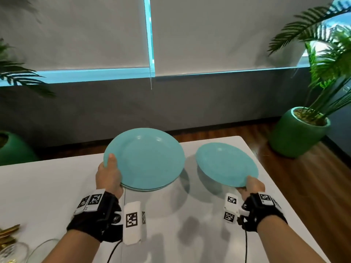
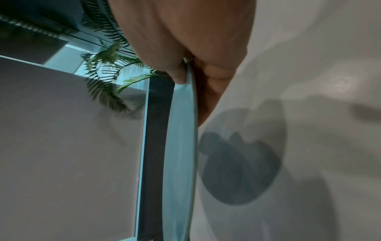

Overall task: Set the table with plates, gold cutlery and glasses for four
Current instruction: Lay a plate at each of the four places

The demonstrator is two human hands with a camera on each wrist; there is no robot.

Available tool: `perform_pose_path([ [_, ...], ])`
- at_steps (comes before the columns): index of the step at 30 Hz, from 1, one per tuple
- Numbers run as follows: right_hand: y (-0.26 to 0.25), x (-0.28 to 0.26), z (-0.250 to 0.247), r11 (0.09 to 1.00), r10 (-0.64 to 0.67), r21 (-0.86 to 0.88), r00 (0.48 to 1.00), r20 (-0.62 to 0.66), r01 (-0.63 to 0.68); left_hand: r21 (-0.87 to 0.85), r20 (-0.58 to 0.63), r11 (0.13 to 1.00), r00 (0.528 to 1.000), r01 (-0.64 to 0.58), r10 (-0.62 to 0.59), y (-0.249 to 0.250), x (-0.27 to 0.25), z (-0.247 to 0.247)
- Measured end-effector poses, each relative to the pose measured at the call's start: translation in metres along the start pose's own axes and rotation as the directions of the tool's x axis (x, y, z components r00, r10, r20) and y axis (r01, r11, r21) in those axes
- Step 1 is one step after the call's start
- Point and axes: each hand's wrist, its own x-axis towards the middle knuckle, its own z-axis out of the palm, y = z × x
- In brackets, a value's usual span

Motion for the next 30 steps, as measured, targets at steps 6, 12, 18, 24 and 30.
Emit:
perform_pose_path([
  [6,0.015,0.037,0.013,0.996,0.086,-0.033,0.996,0.007,-0.086,-0.034,0.005,0.999,0.999,0.035,-0.035,-0.005,0.007,0.022],
  [12,0.025,0.062,0.015,0.988,0.146,-0.05,0.989,0.019,-0.145,-0.04,0.035,0.998,0.998,0.054,-0.053,-0.015,0.009,0.035],
  [18,0.029,0.087,0.013,0.987,0.145,-0.076,0.989,-0.006,-0.145,-0.06,0.073,0.997,0.996,0.049,-0.045,-0.024,0.001,0.04],
  [24,0.016,0.093,0.015,0.984,0.165,-0.061,0.986,0.004,-0.165,-0.071,0.063,0.995,0.996,0.073,-0.068,-0.031,-0.001,0.043],
  [30,0.01,0.095,0.011,0.979,0.097,-0.181,0.995,0.024,-0.091,-0.067,0.069,0.995,0.996,0.068,-0.064,-0.03,-0.007,0.053],
])
